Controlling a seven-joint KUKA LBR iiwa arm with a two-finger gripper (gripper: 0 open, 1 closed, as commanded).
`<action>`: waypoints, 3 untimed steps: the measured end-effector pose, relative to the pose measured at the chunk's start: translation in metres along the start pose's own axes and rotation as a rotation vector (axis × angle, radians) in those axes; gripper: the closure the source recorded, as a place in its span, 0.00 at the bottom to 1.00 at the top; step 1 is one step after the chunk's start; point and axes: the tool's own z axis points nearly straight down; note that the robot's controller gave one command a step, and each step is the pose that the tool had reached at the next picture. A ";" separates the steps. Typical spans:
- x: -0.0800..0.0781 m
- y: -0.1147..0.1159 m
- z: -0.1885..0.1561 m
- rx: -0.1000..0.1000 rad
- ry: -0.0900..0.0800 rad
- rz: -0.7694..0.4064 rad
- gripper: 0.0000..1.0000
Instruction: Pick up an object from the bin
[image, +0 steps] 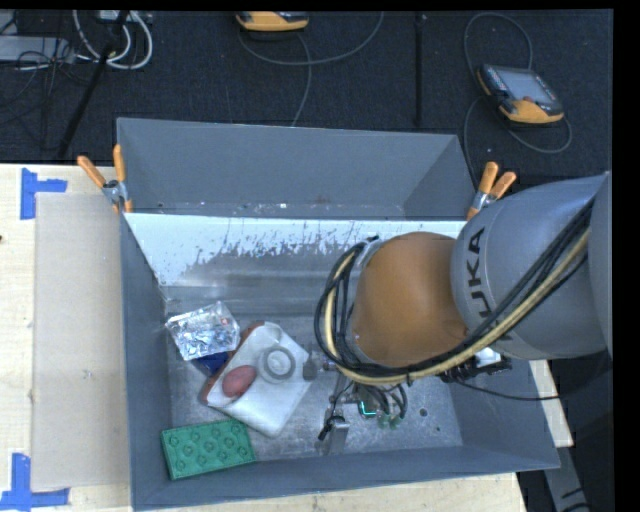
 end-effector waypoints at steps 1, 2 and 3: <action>-0.023 0.074 0.055 -0.011 -0.039 -0.058 0.00; -0.057 0.136 0.066 -0.010 -0.041 -0.048 0.00; -0.054 0.134 0.065 -0.006 -0.025 -0.045 1.00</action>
Offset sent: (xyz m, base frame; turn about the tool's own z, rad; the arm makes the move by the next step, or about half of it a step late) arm 0.0160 0.0805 -0.0738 -0.0593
